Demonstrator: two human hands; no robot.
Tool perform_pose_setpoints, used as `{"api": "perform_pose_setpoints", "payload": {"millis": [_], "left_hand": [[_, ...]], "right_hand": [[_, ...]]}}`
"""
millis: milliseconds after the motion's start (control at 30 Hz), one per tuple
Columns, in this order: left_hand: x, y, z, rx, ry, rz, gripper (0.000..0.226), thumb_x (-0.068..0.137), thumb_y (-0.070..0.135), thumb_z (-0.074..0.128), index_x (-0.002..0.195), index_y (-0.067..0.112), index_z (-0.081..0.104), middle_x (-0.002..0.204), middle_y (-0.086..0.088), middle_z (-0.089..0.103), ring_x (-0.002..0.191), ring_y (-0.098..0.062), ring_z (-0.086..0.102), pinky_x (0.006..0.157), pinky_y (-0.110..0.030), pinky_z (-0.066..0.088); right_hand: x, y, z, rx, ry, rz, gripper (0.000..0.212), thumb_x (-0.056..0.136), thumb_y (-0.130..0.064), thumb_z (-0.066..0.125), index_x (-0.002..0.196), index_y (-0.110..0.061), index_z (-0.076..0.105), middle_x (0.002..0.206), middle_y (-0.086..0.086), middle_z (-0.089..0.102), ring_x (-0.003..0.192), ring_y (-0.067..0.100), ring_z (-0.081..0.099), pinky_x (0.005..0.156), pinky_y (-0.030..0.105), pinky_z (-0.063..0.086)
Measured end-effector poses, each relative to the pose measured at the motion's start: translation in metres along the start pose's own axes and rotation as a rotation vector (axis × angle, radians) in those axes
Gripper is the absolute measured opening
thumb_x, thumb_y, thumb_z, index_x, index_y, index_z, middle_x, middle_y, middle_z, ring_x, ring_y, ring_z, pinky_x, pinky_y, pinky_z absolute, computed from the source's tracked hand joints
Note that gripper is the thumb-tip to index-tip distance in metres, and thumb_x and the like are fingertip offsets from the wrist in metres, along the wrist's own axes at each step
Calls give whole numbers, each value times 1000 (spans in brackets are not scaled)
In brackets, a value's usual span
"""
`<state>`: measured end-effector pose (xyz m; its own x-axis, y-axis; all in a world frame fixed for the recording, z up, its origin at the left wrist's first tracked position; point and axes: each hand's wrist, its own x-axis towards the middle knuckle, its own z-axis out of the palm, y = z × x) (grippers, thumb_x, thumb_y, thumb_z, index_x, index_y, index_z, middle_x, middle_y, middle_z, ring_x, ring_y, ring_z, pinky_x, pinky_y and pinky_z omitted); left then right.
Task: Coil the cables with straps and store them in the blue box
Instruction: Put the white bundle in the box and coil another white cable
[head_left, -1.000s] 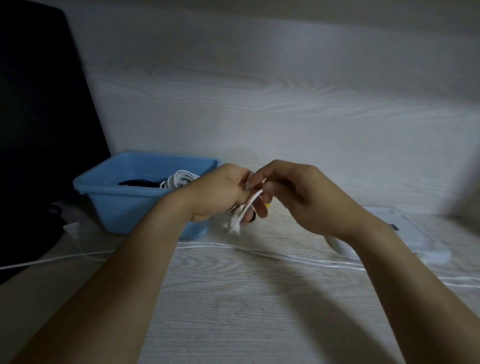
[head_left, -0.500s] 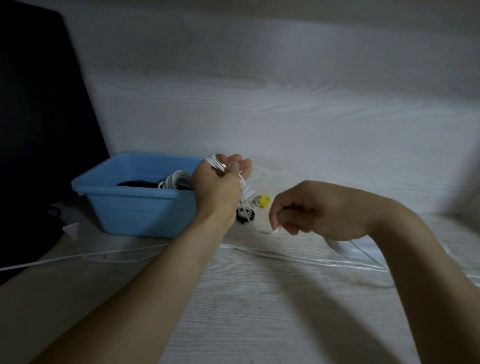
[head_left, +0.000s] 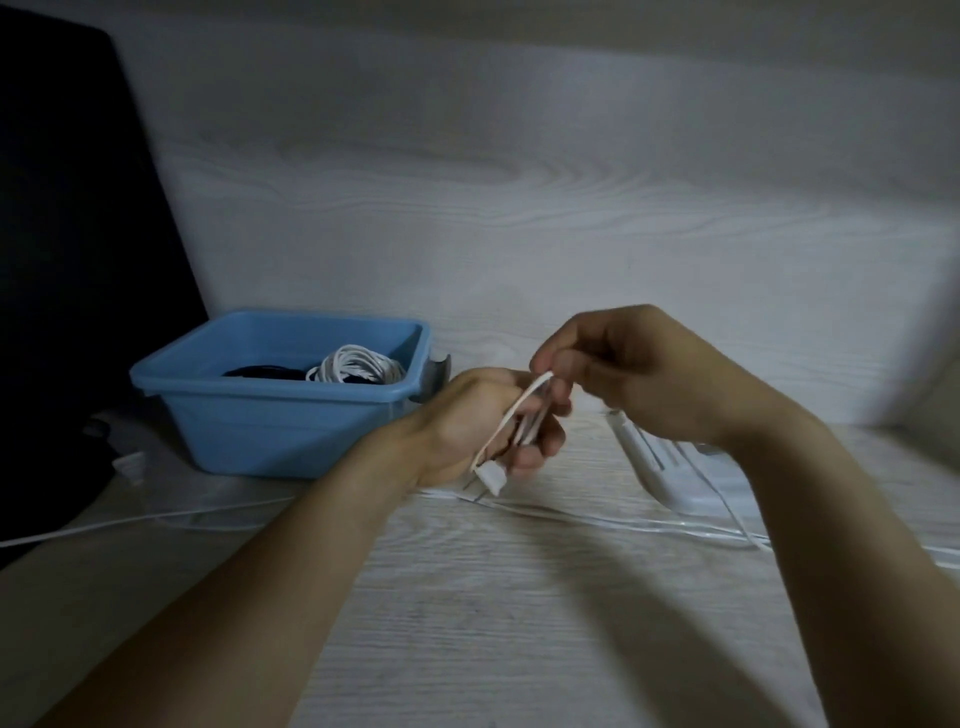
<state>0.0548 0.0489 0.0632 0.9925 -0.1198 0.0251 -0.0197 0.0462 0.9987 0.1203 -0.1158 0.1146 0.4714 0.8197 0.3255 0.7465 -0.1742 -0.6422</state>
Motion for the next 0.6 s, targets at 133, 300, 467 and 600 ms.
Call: {"api": "perform_pose_setpoints", "payload": {"millis": [133, 300, 467, 600], "left_hand": [[-1, 5, -4, -131, -79, -1, 31, 101, 24, 28, 88, 10, 52, 63, -9, 48, 48, -17, 37, 51, -30, 28], [-5, 9, -14, -148, 28, 59, 19, 102, 9, 36, 99, 3, 53, 64, -4, 42, 56, -16, 42, 60, -32, 39], [7, 4, -13, -412, 250, 181, 19, 102, 1, 36, 88, 6, 48, 70, -10, 53, 60, -19, 53, 69, -37, 56], [-4, 7, -12, -176, -10, 53, 16, 101, 13, 38, 101, 3, 51, 68, -10, 53, 54, -17, 48, 58, -32, 49]], "right_hand": [[6, 9, 5, -6, 178, 5, 11, 98, -9, 58, 100, -12, 69, 76, 0, 73, 64, 5, 65, 59, 14, 45], [9, 16, 5, -75, 378, -41, 10, 97, -11, 61, 98, -14, 70, 76, -7, 74, 76, 8, 70, 72, 24, 52], [3, 12, -2, 26, 202, 16, 6, 87, -20, 73, 93, -18, 74, 78, -7, 73, 70, 7, 66, 64, 16, 51], [9, 19, 2, -122, 411, -45, 4, 90, -19, 72, 86, -21, 72, 84, -10, 72, 75, 11, 66, 70, 21, 51]]}}
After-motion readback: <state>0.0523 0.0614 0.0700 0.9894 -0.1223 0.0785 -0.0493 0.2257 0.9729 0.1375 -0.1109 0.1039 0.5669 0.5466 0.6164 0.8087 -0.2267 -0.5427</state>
